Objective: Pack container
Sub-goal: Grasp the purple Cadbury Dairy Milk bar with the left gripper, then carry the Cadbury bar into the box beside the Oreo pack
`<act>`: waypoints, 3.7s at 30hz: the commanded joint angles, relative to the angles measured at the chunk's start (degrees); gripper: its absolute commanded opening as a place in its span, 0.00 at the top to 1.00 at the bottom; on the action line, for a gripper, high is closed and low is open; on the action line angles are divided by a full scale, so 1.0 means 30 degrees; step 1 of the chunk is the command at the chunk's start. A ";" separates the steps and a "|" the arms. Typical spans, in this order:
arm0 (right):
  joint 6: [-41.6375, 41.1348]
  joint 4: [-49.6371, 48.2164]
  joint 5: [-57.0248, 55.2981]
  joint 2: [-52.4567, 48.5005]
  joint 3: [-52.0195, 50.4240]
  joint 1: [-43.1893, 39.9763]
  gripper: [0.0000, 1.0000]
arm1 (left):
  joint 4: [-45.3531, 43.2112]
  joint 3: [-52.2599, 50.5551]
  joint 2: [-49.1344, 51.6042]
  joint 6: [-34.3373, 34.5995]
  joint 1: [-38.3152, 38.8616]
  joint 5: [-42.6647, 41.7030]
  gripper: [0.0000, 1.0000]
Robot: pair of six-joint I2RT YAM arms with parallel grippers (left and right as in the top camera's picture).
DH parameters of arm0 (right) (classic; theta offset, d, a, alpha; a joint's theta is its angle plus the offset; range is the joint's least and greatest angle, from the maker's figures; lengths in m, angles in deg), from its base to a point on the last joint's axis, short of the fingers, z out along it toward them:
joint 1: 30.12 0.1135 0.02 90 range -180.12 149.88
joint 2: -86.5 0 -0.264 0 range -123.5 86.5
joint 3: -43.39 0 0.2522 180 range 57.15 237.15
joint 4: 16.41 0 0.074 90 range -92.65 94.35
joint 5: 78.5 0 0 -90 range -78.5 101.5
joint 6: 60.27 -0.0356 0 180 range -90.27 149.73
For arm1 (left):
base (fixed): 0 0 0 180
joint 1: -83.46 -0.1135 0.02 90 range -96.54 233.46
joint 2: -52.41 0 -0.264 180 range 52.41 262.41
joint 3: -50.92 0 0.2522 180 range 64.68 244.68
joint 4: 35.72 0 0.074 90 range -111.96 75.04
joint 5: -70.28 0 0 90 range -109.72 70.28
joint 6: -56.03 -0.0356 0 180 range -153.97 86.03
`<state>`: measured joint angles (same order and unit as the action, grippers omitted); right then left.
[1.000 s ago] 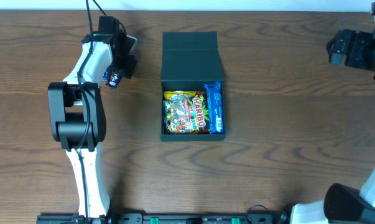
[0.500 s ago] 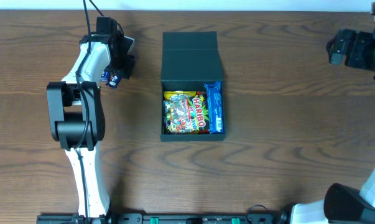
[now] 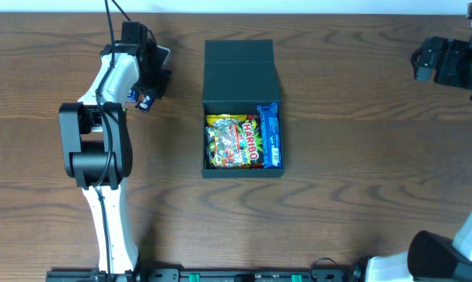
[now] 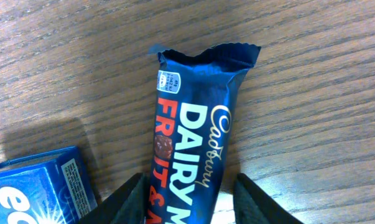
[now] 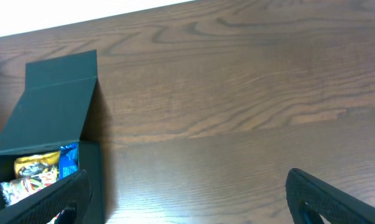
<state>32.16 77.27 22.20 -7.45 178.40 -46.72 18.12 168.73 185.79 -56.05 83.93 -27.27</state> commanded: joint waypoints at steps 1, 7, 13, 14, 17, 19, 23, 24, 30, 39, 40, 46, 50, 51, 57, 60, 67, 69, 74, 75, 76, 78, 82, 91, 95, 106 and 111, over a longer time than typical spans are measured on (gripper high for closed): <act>-0.0466 0.0029 0.0102 0.0029 -0.0102 -0.0080 0.01 | 0.0124 -0.0058 0.0750 0.0153 -0.0066 0.0015 0.58; -0.0525 0.0051 0.0102 0.0029 -0.0102 -0.0080 0.01 | 0.0131 -0.0058 0.0750 0.0525 -0.0066 0.0015 0.66; -0.0525 0.0109 0.0102 0.0022 -0.0102 -0.0080 0.01 | 0.0124 -0.0058 0.0750 0.0976 -0.0058 0.0080 0.72; -0.0525 0.0117 0.0102 0.0029 -0.0102 -0.0080 0.01 | 0.0124 -0.0058 0.0750 0.1144 -0.0058 0.0080 0.72; -0.0525 0.0160 0.0102 0.0029 -0.0102 -0.0080 0.01 | 0.0131 -0.0058 0.0750 0.1530 -0.0044 0.0080 0.77; -0.0525 0.0160 0.0102 0.0029 -0.0102 -0.0080 0.01 | 0.0131 -0.0051 0.0750 0.1909 -0.0036 0.0087 0.79; -0.0525 0.0153 0.0102 0.0029 -0.0102 -0.0080 0.01 | 0.0138 0.0036 0.0714 0.3067 -0.0022 0.0080 0.82; -0.0517 0.0153 0.0102 0.0029 -0.0102 -0.0080 0.01 | 0.0182 0.0102 0.0670 0.3468 -0.0007 0.0087 0.84; -0.0510 0.0080 0.0095 0.0029 -0.0102 -0.0080 0.01 | 0.1916 0.2280 0.0335 0.5042 0.0109 0.0066 0.89; -0.0350 -0.0117 -0.0364 0.0029 -0.0102 -0.0087 0.01 | 0.8138 0.9092 0.0240 0.6215 0.1486 0.0015 0.94; -0.0350 -0.0117 -0.0576 0.0029 -0.0102 -0.0087 0.01 | 0.8881 0.9719 0.0240 0.6710 0.1756 0.0015 0.94; -0.0364 -0.0138 -0.1581 0.0029 -0.0102 -0.0124 0.01 | 1.3325 1.1533 0.0233 1.1147 0.4437 -0.0080 0.94; -0.0372 -0.0306 -0.1559 0.0029 -0.0102 -0.0466 0.01 | 1.4834 1.1519 0.0233 1.2706 0.6980 -0.1311 0.94; -0.0379 -0.0350 -0.1552 0.0029 -0.0102 -0.0597 0.01 | 1.4841 1.1519 0.0226 1.2998 0.7599 -0.1290 0.94; -0.0379 -0.0270 -0.0124 0.0029 -0.0102 -0.2149 0.01 | 1.4885 1.1511 0.0226 1.5278 1.1081 0.0641 0.94; -0.0372 -0.0262 0.1472 0.0029 -0.0102 -0.3293 0.01 | 1.4950 1.1446 0.0226 1.6116 1.1919 0.0874 0.94; -0.0379 -0.0299 0.2579 0.0029 -0.0102 -0.4998 0.01 | 1.6094 1.1315 0.0226 1.9489 1.3027 0.2623 0.94; -0.0372 -0.0379 0.2739 0.0029 -0.0102 -0.5115 0.01 | 1.6283 1.1052 0.0226 1.9795 1.3282 0.2863 0.94; -0.0372 -0.0415 0.2739 0.0029 -0.0102 -0.5122 0.01 | 1.5373 0.9617 0.0226 1.8775 1.4258 0.2514 0.94; -0.0372 -0.0401 0.2747 0.0029 -0.0102 -0.5122 0.01 | 1.5118 0.9500 0.0226 1.8637 1.4345 0.2557 0.94; -0.0372 -0.0350 0.2761 0.0029 -0.0102 -0.5122 0.01 | 1.4936 0.9479 0.0226 1.8338 1.4345 0.2499 0.94; -0.0372 -0.0342 0.2922 0.0029 -0.0102 -0.5122 0.01 | 1.4885 0.9413 0.0226 1.8353 1.4141 0.2455 0.94; -0.0372 -0.0335 0.3082 0.0029 -0.0102 -0.5122 0.01 | 1.4447 0.8182 0.0226 1.7988 1.3449 0.1282 0.94; -0.0372 -0.0291 0.3082 0.0029 -0.0102 -0.5115 0.01 | 1.2976 0.6943 0.0080 1.7427 1.3260 0.0867 0.94; -0.0372 -0.0284 0.3089 0.0029 -0.0102 -0.5115 0.01 | 1.2910 0.6929 0.0080 1.7442 1.3216 0.0874 0.94; -0.0372 -0.0270 0.3096 0.0029 -0.0102 -0.5078 0.01 | 1.2772 0.6870 0.0080 1.7158 1.3216 0.0940 0.47; -0.0372 -0.0182 0.3089 0.0029 -0.0102 -0.5078 0.01 | 1.2699 0.6878 -0.0015 1.6917 1.3056 0.0481 0.48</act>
<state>31.60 76.42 30.90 -7.45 178.36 -61.56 56.41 189.26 186.90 -4.21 123.29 -24.05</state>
